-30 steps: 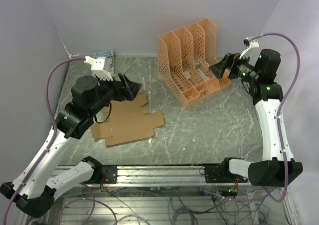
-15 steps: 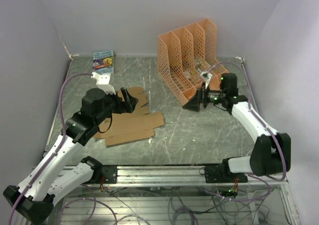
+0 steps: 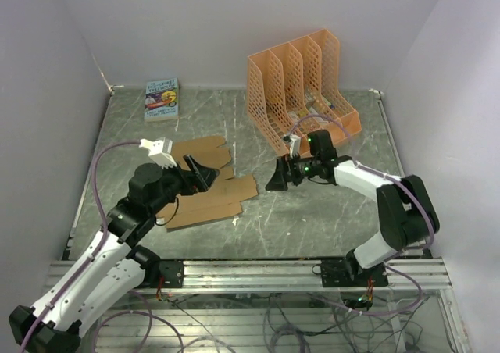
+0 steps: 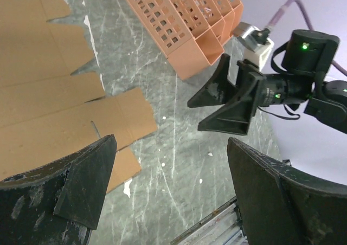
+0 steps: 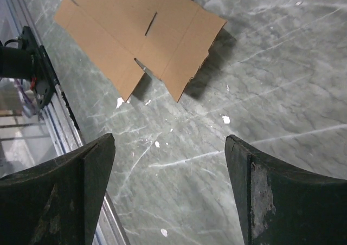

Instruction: Fold the paper box

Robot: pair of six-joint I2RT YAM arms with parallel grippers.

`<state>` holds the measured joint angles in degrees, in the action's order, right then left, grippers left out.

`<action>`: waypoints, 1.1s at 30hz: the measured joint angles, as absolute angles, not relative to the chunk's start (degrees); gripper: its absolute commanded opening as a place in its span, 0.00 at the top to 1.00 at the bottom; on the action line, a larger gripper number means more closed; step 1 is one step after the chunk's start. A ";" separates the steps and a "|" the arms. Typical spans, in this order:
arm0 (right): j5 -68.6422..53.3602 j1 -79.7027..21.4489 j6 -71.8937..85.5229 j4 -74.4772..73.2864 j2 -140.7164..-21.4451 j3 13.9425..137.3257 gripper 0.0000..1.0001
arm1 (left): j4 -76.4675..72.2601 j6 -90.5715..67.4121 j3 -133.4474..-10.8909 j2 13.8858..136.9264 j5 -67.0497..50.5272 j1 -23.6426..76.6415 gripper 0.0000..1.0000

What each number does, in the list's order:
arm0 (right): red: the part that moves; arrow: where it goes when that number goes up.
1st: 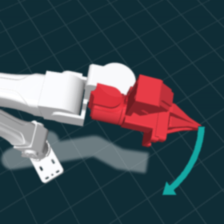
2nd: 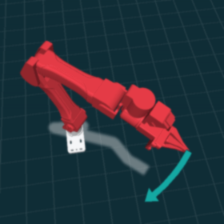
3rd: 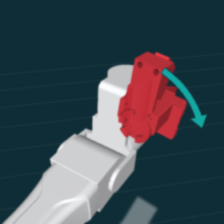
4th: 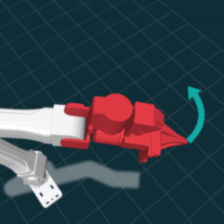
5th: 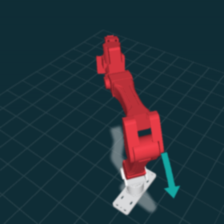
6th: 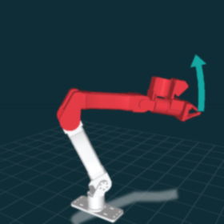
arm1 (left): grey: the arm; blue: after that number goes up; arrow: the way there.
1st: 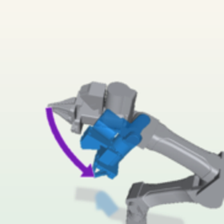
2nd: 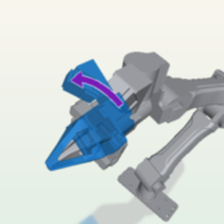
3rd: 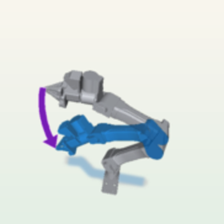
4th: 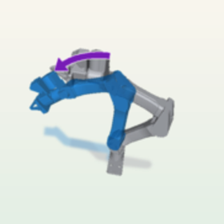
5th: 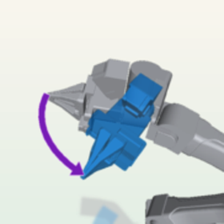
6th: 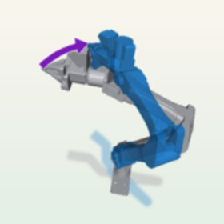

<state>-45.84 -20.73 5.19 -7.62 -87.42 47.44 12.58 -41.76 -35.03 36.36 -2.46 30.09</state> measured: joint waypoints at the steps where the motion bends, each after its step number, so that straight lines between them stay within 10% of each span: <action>1: -45.52 -21.28 6.85 -6.39 -89.25 47.44 0.23 | 12.40 -42.46 -34.39 36.21 -2.55 30.09 0.05; 10: -45.25 -27.46 17.02 -2.98 -106.15 54.41 0.49 | 12.34 -45.10 -32.93 32.38 -2.61 30.09 0.05; 16: -45.23 -28.05 22.83 0.73 -111.53 57.04 1.00 | 12.32 -46.13 -32.91 30.87 -2.59 30.09 0.05; 33: -45.58 -6.72 -25.47 -37.98 -102.91 69.58 1.00 | 6.24 -40.21 -31.33 37.17 -3.81 30.06 0.05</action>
<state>-45.58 -6.72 -25.47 -37.98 -102.91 69.58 6.24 -40.21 -31.33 37.17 -3.81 30.06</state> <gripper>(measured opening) 0.009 0.946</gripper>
